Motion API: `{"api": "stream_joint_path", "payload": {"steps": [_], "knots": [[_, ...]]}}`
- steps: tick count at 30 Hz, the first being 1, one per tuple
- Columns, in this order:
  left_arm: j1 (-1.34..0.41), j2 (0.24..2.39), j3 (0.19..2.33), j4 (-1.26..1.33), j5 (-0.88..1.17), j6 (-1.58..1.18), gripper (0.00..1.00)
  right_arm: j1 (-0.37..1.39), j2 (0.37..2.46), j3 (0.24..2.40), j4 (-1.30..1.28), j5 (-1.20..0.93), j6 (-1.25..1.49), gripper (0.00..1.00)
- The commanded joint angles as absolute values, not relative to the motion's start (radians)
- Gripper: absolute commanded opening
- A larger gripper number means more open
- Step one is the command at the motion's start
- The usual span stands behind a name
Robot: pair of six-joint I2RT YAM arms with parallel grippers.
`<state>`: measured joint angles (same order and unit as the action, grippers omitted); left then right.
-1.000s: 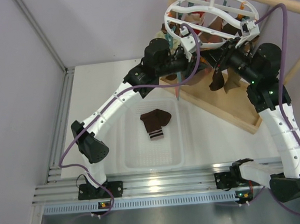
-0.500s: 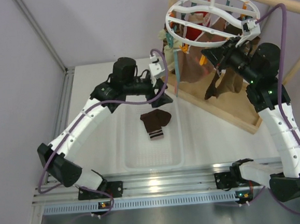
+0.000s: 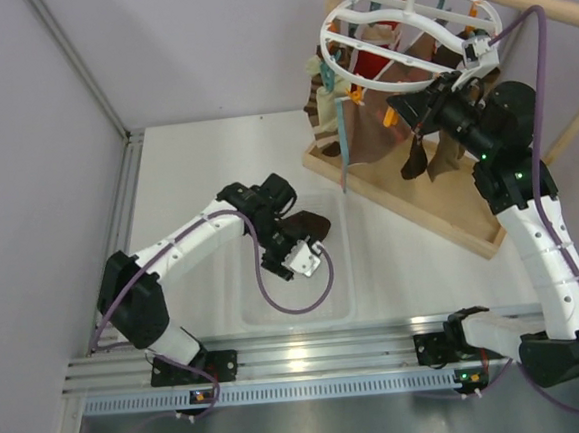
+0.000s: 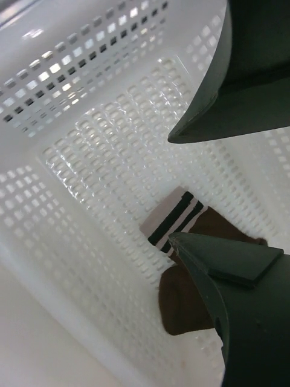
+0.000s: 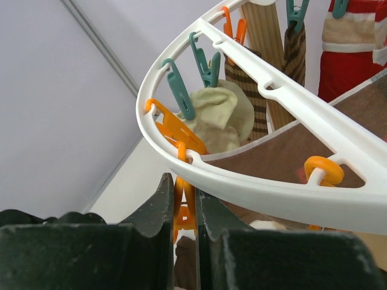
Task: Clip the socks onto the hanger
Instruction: Pick up the sock from the bin.
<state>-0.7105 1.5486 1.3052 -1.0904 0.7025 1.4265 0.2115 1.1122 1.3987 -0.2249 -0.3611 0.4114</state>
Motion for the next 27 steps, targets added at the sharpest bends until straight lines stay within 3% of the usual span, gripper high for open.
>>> {"api": "stream_joint_path", "payload": {"steps": [1, 9, 27], "knots": [[-0.768, 1.593, 1.328, -1.186, 0.615, 1.839, 0.65, 0.215, 1.129, 1.422, -0.236, -0.416, 0.391, 0.00], [-0.819, 1.781, 1.423, -1.256, 0.411, 2.035, 0.62, 0.215, 1.152, 1.442, -0.258, -0.420, 0.377, 0.00], [-0.801, 2.048, 1.506, -1.193, 0.258, 2.103, 0.54, 0.213, 1.138, 1.434, -0.285, -0.396, 0.347, 0.00]]}}
